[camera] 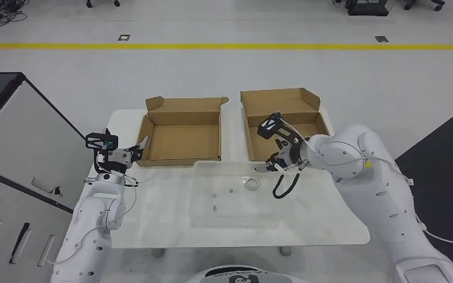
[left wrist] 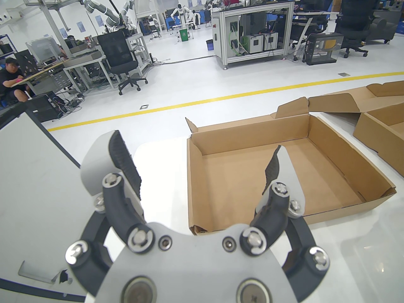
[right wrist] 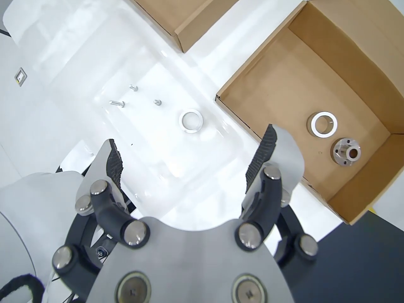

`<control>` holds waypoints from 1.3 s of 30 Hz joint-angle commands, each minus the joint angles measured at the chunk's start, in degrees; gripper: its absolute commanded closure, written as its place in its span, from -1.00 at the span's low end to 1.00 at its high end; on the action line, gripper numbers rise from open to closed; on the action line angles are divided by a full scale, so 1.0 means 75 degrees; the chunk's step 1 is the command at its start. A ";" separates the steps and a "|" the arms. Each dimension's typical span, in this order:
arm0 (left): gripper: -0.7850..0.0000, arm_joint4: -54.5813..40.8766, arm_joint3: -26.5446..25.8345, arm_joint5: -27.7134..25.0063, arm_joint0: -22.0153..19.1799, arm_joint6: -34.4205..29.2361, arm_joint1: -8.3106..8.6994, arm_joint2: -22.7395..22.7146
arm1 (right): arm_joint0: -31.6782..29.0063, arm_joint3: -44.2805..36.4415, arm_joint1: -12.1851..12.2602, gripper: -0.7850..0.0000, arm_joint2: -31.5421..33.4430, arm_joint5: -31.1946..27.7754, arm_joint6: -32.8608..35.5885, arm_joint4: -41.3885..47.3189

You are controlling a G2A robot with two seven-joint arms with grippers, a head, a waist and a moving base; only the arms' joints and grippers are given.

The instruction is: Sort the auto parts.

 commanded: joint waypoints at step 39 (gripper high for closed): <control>-1.00 0.0000 0.0000 0.0000 0.0000 0.0000 0.0000 0.0000 | 0.2668 0.0424 0.0395 -1.00 -0.4985 -0.2391 -0.0184 -0.0897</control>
